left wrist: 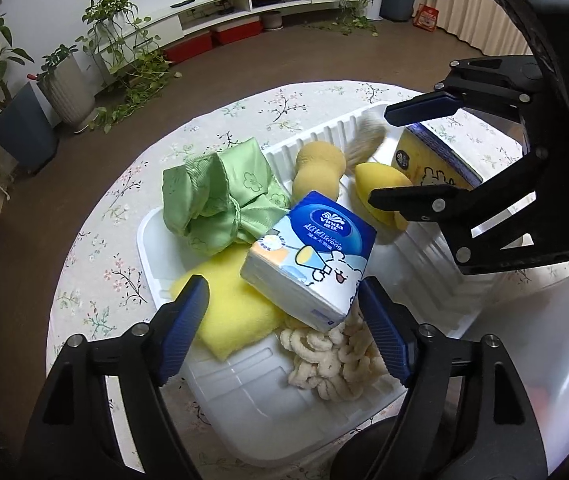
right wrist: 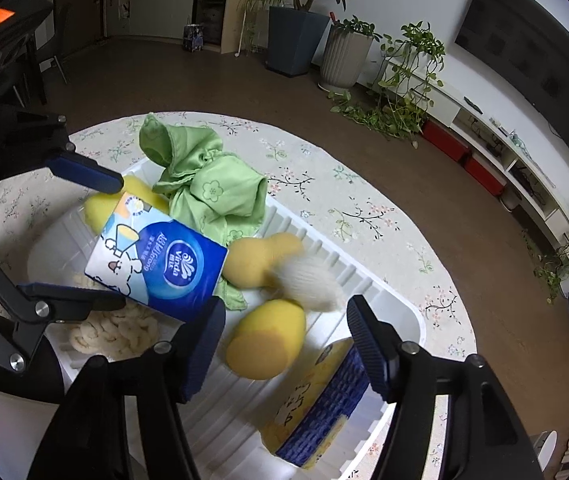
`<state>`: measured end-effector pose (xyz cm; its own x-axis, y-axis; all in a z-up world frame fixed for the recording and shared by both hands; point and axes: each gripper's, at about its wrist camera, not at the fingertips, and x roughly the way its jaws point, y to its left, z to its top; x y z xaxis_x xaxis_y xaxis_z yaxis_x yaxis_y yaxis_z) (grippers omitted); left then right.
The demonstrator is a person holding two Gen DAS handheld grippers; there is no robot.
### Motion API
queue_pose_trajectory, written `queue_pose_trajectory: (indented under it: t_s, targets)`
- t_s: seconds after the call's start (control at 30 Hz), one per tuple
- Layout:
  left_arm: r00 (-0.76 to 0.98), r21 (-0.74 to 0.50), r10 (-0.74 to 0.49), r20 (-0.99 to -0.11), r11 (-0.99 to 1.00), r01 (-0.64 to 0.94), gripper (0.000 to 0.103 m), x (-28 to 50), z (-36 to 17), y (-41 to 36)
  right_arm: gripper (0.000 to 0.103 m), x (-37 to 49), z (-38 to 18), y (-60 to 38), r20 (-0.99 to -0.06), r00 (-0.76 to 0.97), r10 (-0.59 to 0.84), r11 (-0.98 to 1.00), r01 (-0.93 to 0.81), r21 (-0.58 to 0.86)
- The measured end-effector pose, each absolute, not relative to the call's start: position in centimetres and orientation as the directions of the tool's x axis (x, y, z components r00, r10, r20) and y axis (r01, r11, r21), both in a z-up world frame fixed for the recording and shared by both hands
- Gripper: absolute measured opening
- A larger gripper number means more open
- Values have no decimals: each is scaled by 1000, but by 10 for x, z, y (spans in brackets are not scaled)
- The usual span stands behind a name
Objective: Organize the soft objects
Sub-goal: 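Carry the tissue pack and knitted scrubber into the white tray and release both, then move both tools back toward the yellow sponge and knitted scrubber on the table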
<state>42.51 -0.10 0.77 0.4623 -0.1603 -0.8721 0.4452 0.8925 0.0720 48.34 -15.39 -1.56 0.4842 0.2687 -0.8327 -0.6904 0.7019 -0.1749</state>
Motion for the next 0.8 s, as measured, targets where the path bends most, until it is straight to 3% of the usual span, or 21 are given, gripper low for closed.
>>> queue_pose_trajectory:
  t_s: [0.3, 0.4, 0.53, 0.8]
  targets:
    - [507, 56, -171, -845, 914, 402, 93, 425, 15, 9, 77, 483, -9, -160, -817, 506, 277, 723, -669, -169]
    - [532, 45, -177, -828, 925, 377, 103, 423, 18, 16, 87, 482, -4, -162, -806, 516, 288, 730, -663, -163]
    - [546, 31, -177, -819, 936, 350, 103, 424, 21, 23, 98, 479, 2, -165, -794, 529, 299, 739, -655, -157]
    - [588, 9, -169, -791, 958, 287, 103, 413, 32, 41, 102, 473, 20, -180, -764, 563, 315, 768, -624, -143]
